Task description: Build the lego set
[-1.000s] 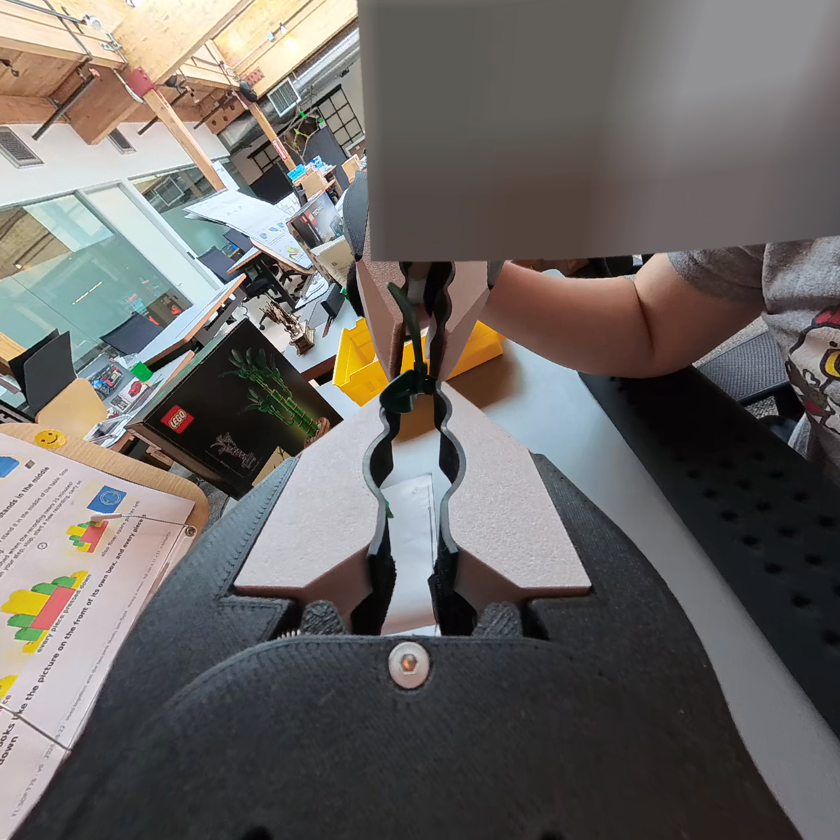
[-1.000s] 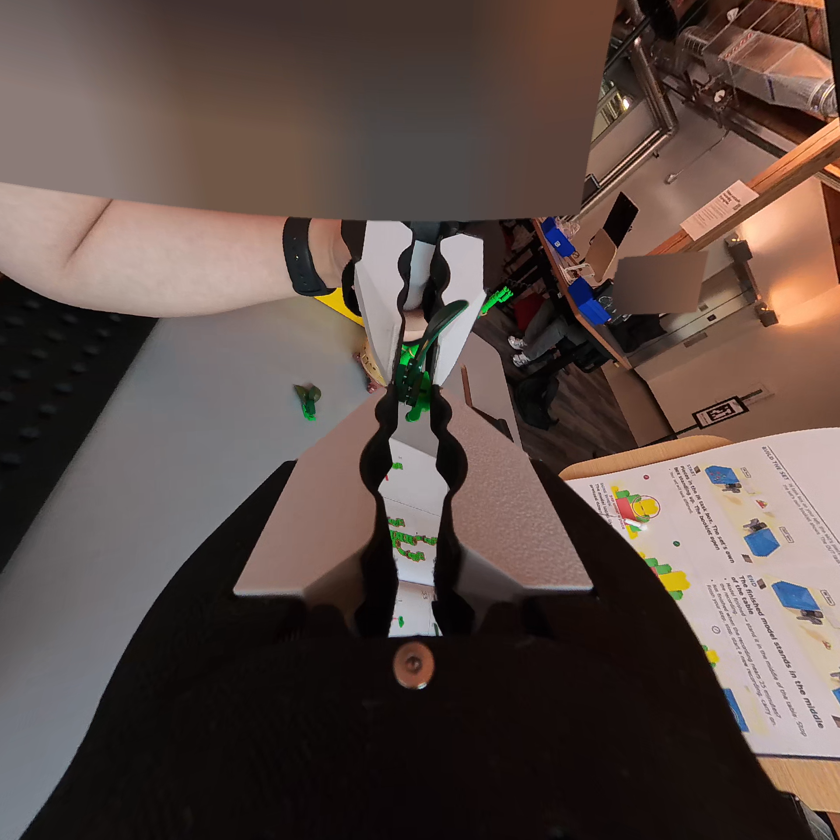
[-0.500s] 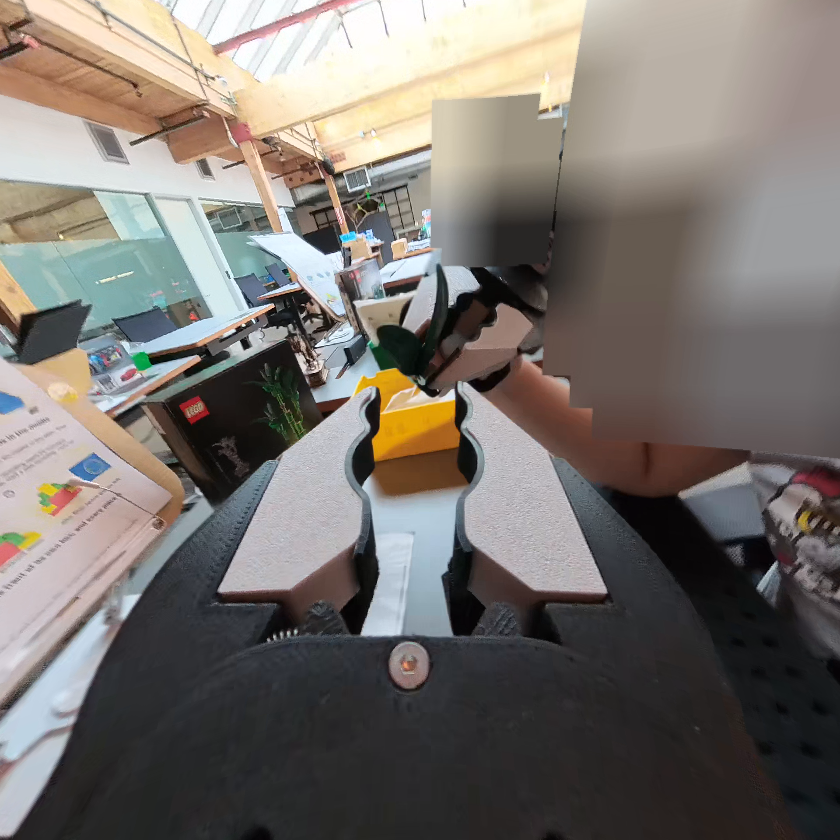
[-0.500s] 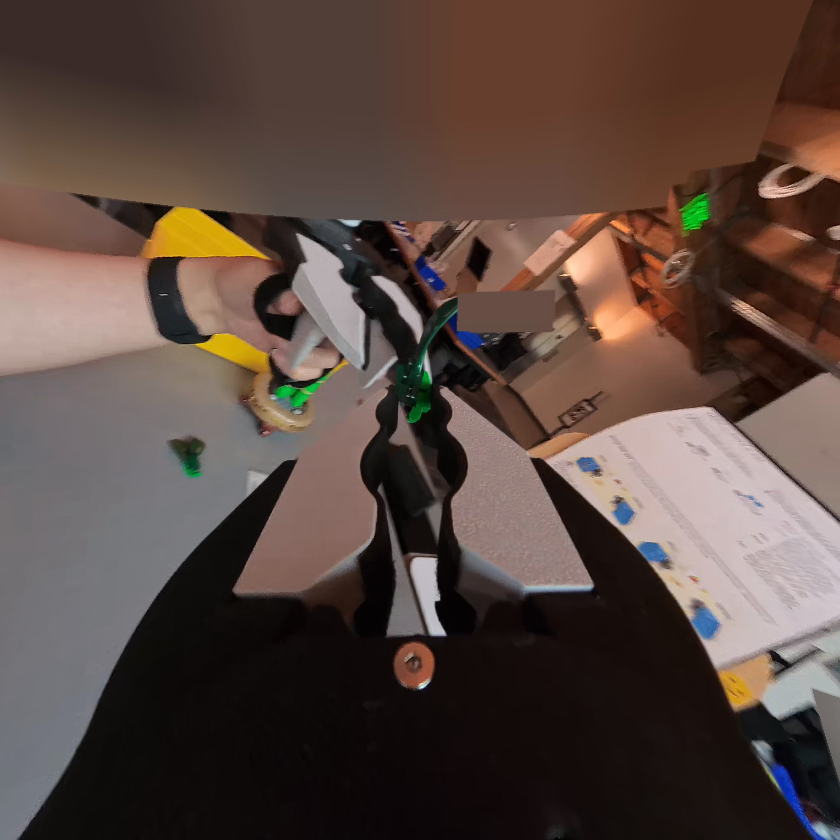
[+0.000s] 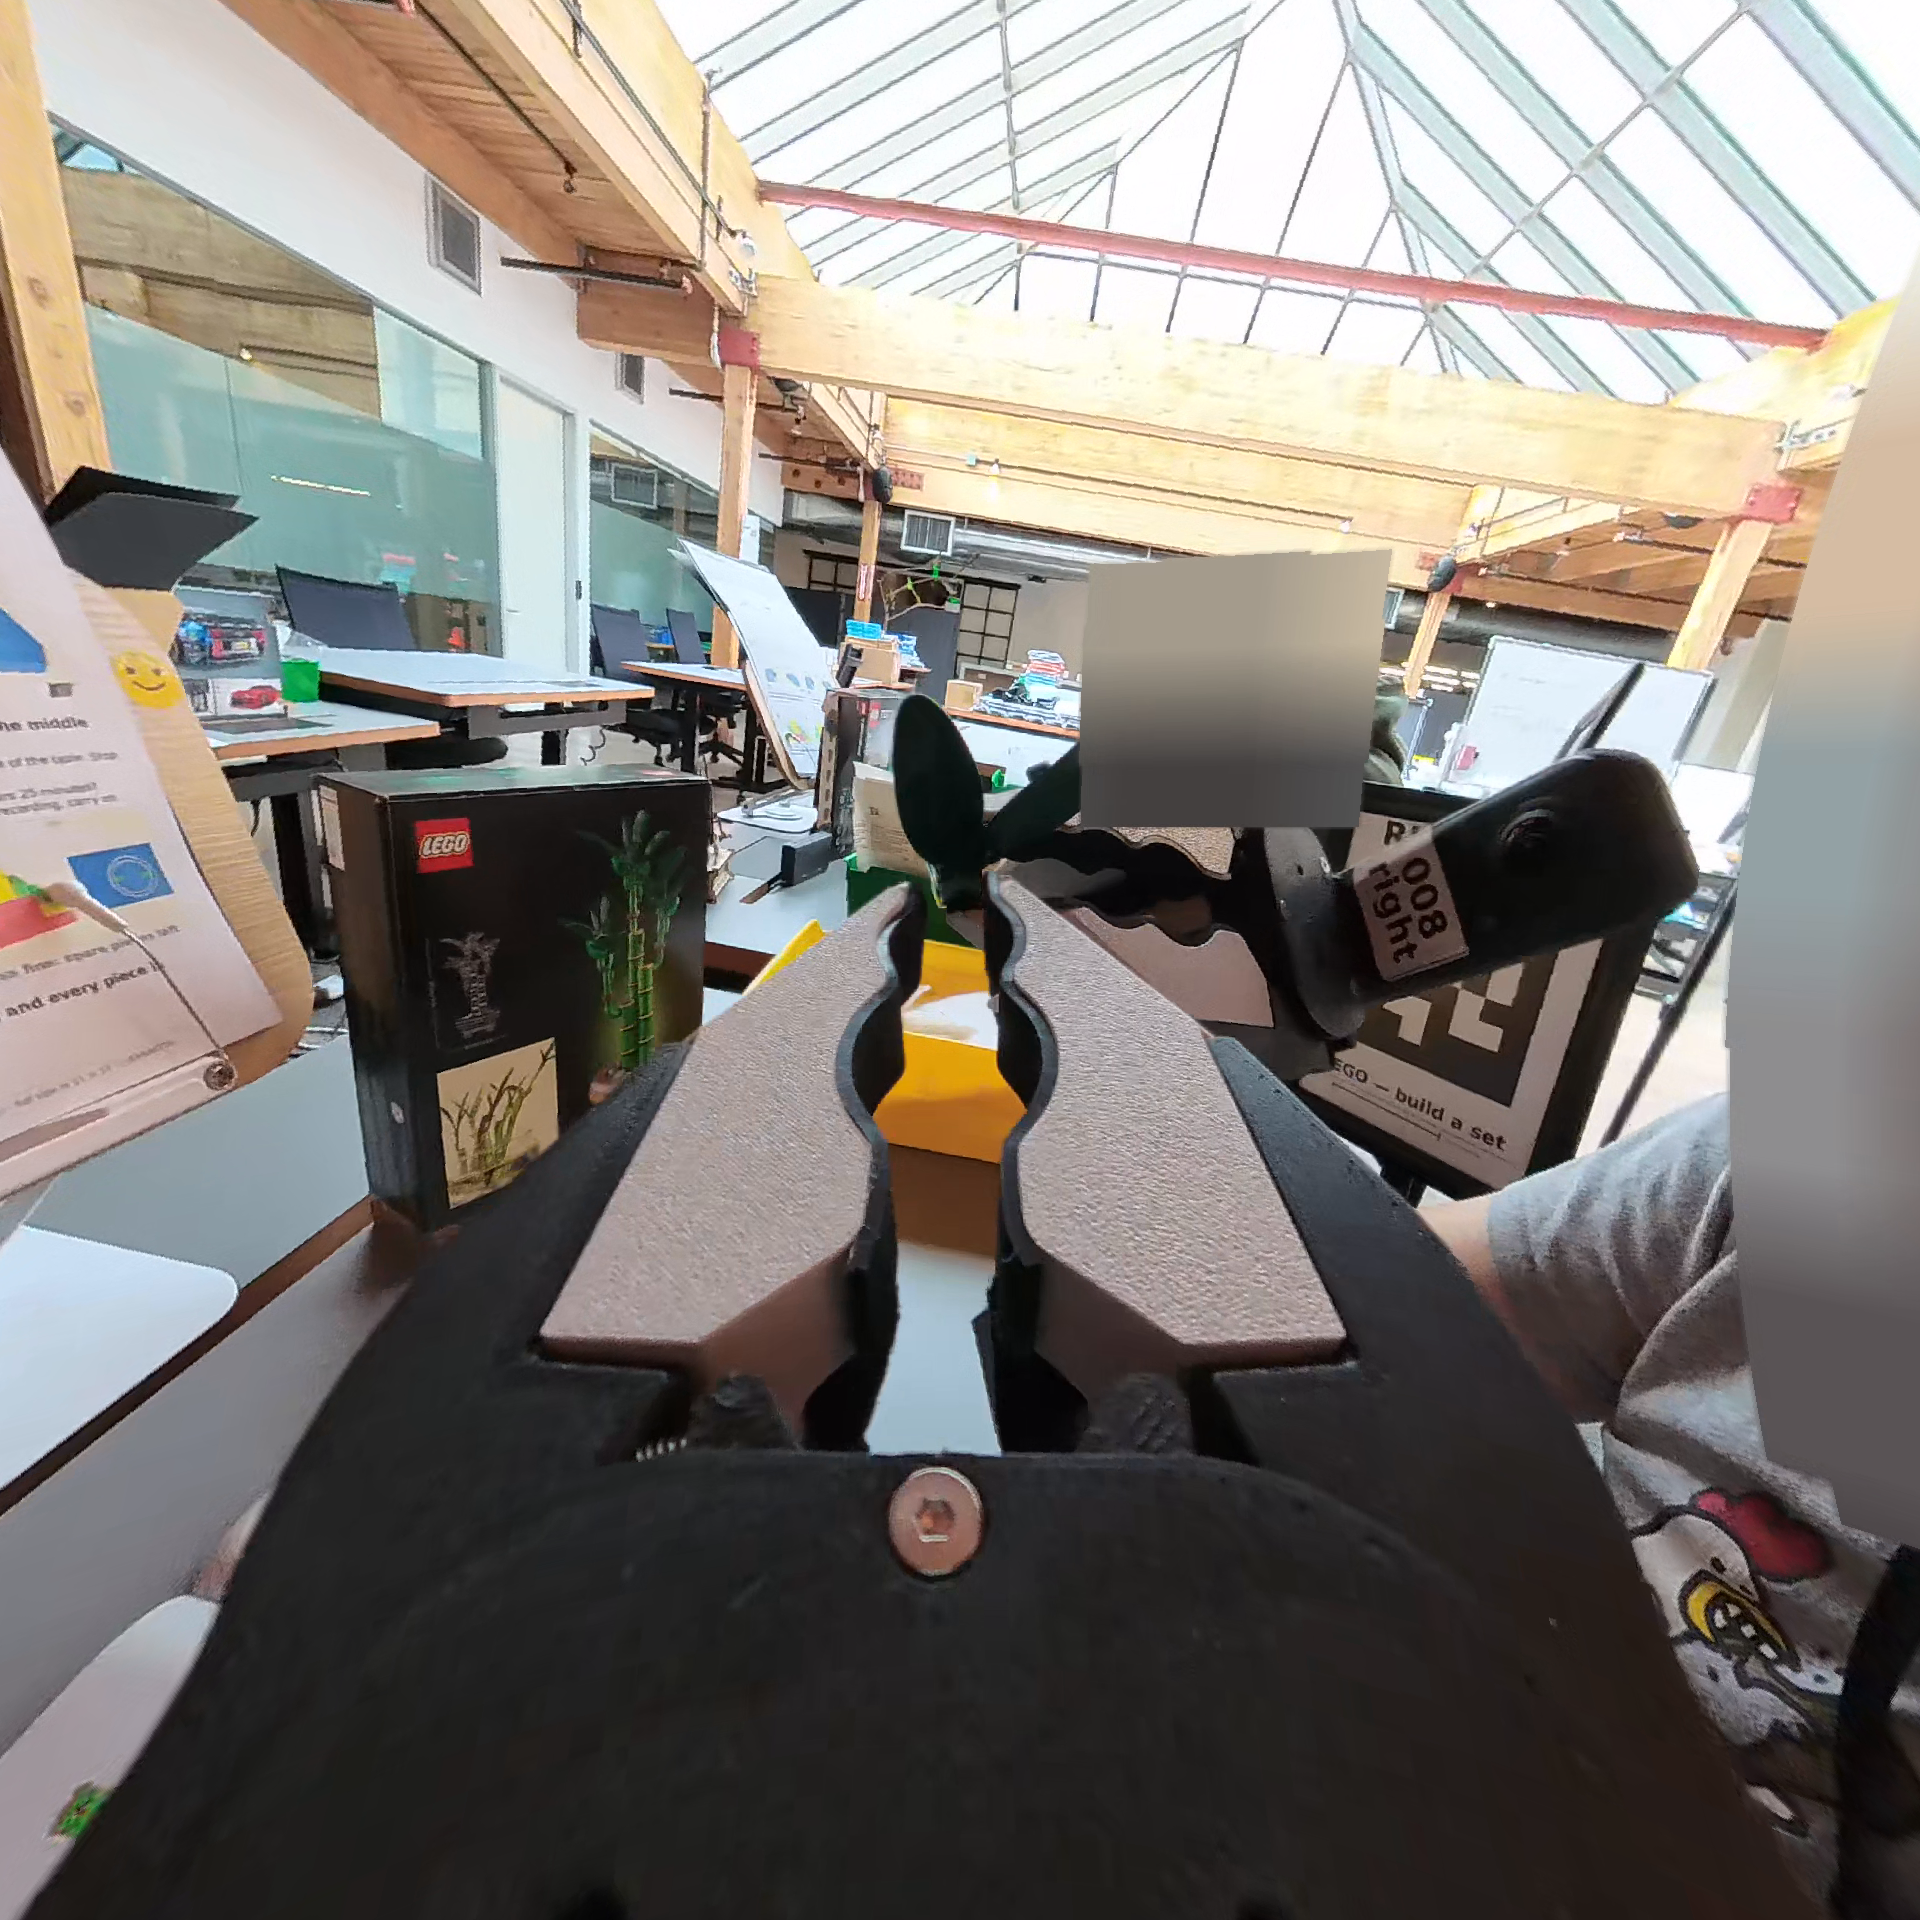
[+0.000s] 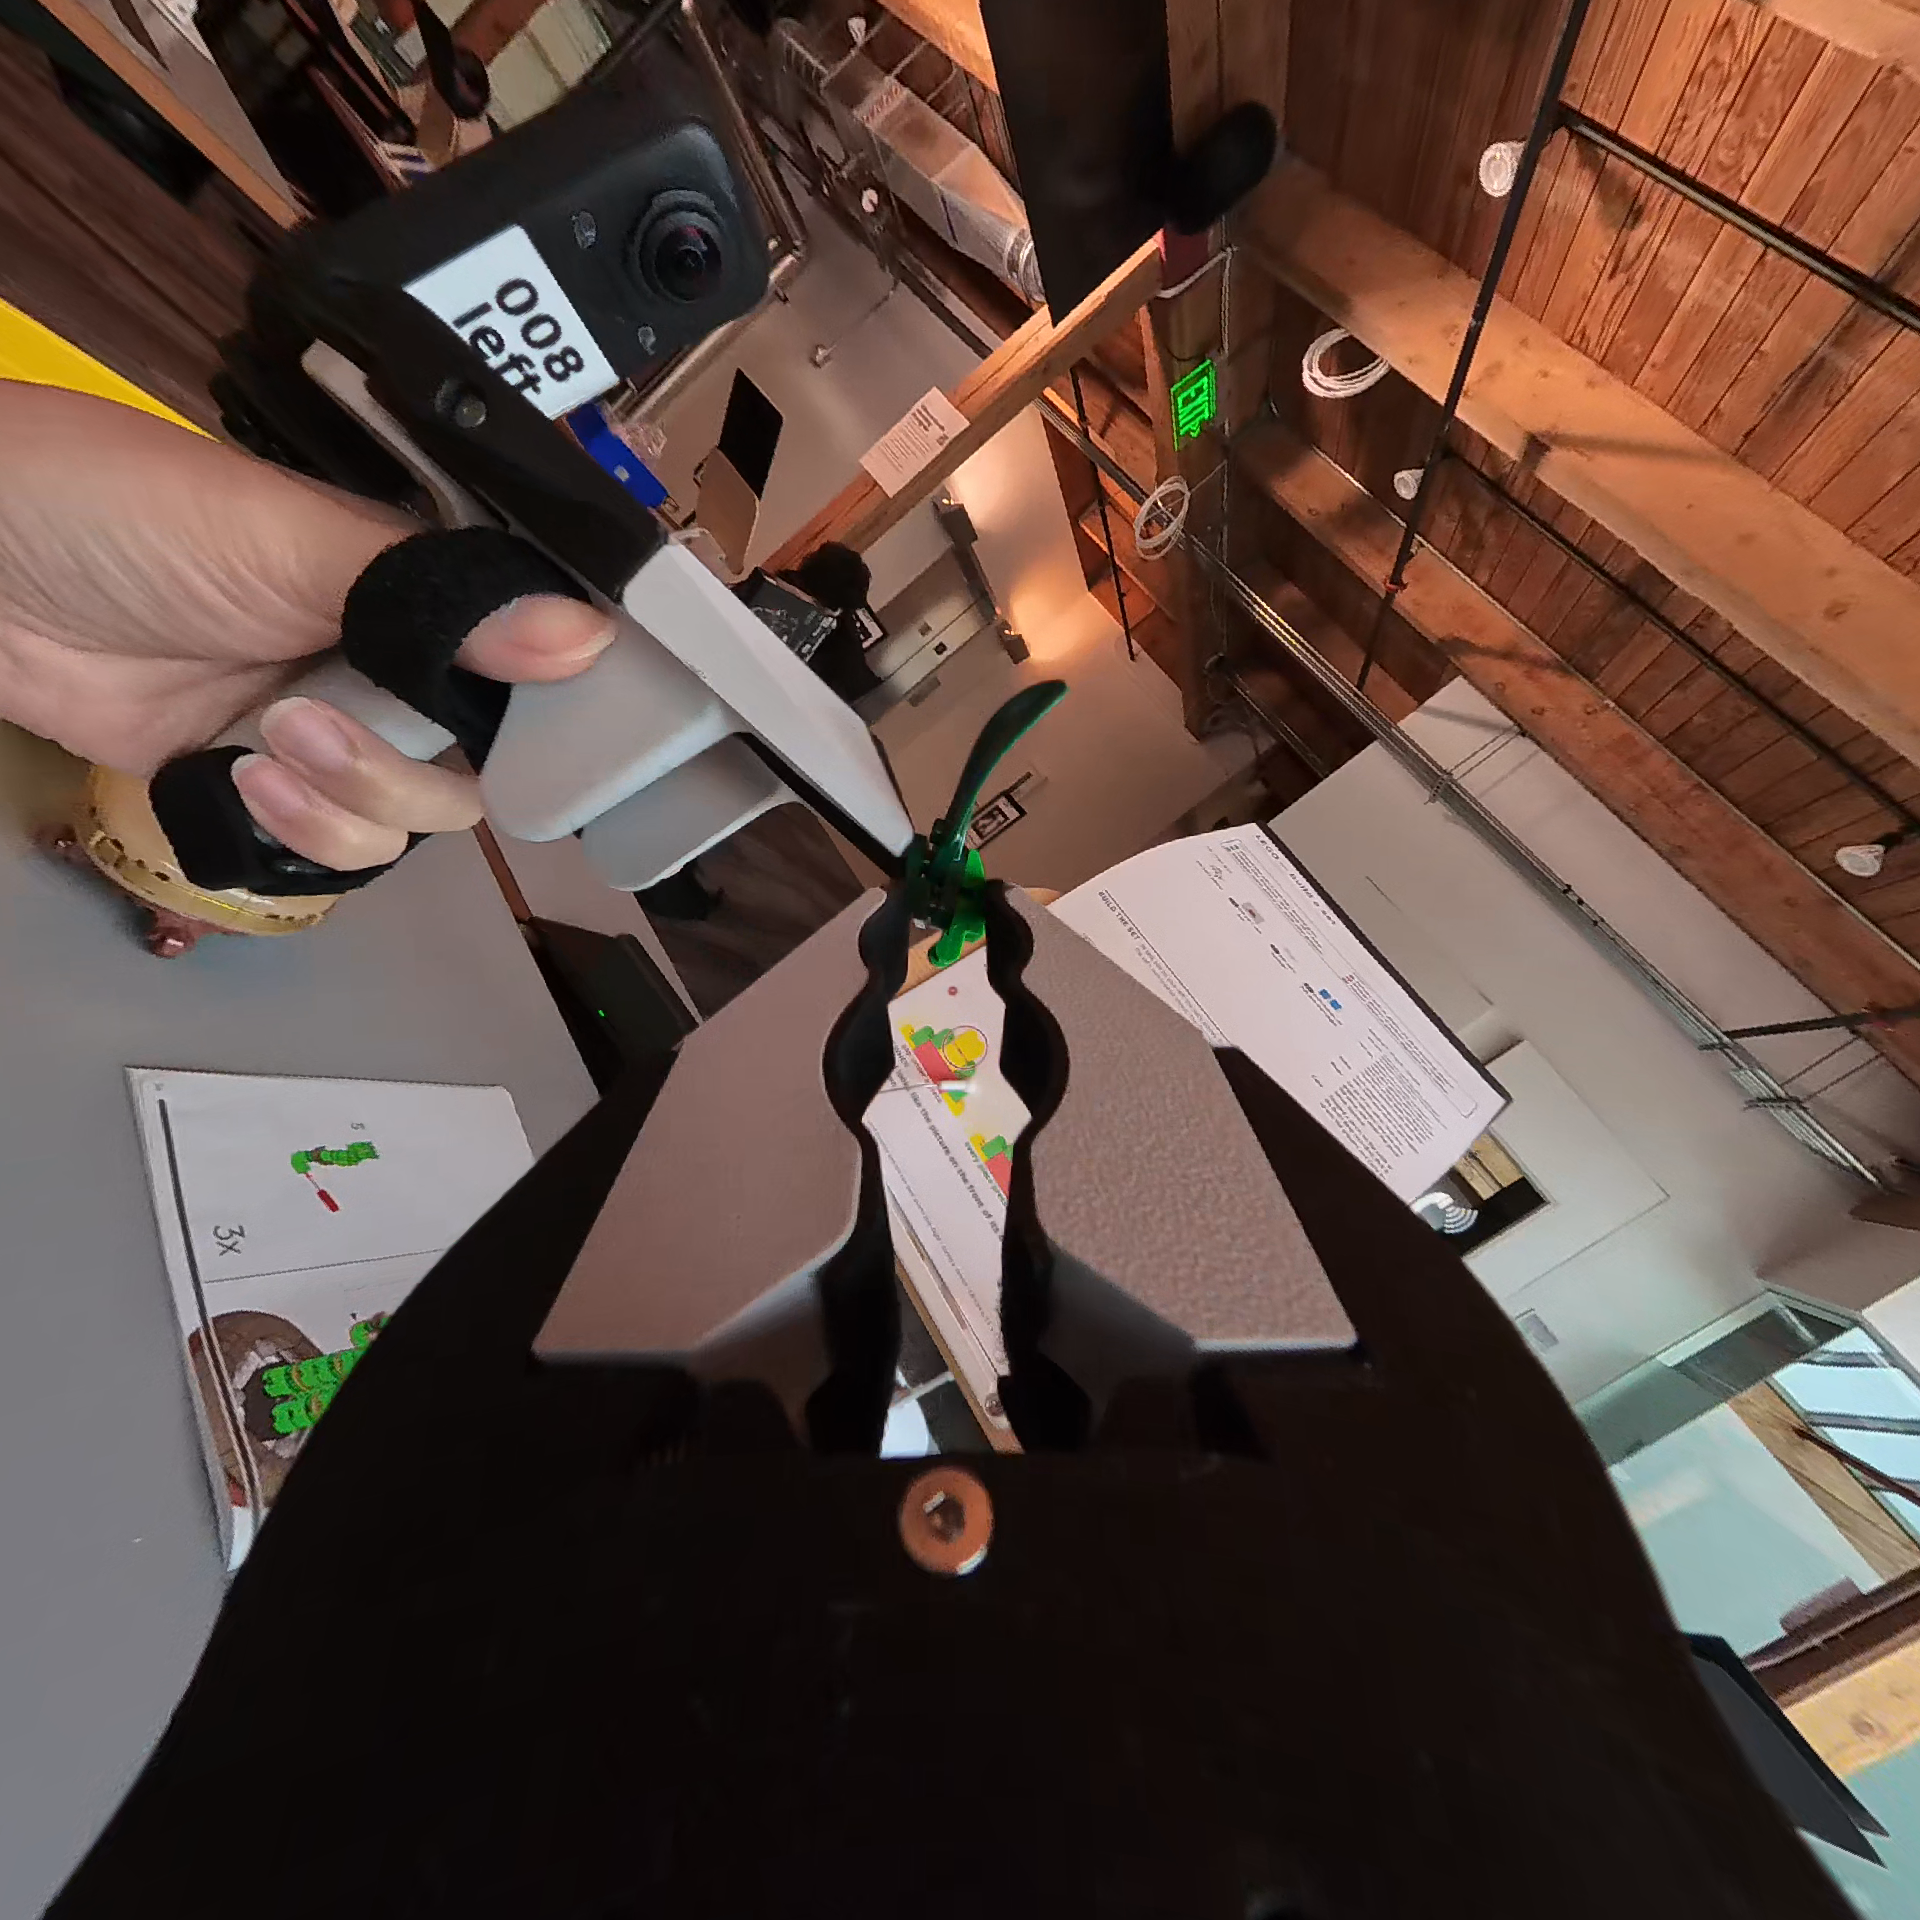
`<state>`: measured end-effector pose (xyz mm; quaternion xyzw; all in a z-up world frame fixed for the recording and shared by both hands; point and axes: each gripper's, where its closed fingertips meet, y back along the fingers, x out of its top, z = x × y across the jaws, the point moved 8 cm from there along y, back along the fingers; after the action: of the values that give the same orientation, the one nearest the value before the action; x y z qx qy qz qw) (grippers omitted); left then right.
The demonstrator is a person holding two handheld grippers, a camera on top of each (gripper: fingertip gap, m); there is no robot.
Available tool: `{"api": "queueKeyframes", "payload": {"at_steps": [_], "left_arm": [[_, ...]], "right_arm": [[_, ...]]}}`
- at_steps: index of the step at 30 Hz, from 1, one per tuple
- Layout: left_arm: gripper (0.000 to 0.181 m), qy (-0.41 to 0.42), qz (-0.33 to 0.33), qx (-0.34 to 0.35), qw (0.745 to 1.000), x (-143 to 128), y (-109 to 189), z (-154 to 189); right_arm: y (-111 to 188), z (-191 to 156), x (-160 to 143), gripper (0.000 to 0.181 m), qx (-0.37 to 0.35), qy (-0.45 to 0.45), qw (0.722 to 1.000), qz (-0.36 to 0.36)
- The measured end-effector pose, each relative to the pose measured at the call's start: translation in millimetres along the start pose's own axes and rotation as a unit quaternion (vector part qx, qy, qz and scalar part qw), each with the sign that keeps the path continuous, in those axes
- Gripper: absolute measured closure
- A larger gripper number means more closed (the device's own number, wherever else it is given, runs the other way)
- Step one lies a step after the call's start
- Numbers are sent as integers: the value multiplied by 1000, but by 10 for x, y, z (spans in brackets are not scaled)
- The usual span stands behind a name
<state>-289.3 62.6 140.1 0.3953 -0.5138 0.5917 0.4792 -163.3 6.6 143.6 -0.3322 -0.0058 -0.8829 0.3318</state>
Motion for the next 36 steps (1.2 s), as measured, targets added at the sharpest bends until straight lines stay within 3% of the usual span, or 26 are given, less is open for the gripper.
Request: {"api": "queueKeyframes", "payload": {"at_steps": [5,8,16,24,30,32,33,34,36], "left_arm": [[166,4,-4,-2,1000,-35,-40,-7],[175,4,6,2,1000,-39,-48,-23],[175,23,59,-38,997,-58,-100,-19],[175,28,78,-65,994,-100,-95,-69],[175,25,60,-65,996,-77,-34,-90],[175,28,43,-73,996,-61,8,-91],[175,30,32,-78,996,-57,26,-87],[175,32,17,-83,996,-58,41,-82],[175,36,-16,-88,995,-74,54,-68]], "right_arm": [[-28,-11,-17,168,-11,7,1000,-14],[-30,-21,-8,169,-14,11,1000,-9],[13,22,51,168,-33,33,999,-3],[9,59,32,166,-2,-14,1000,5],[34,106,21,145,55,-69,996,28],[86,193,-5,144,116,-151,981,43],[111,253,-33,144,159,-222,961,51],[125,321,-79,147,204,-308,927,58],[114,439,-221,148,276,-478,830,74]]}}
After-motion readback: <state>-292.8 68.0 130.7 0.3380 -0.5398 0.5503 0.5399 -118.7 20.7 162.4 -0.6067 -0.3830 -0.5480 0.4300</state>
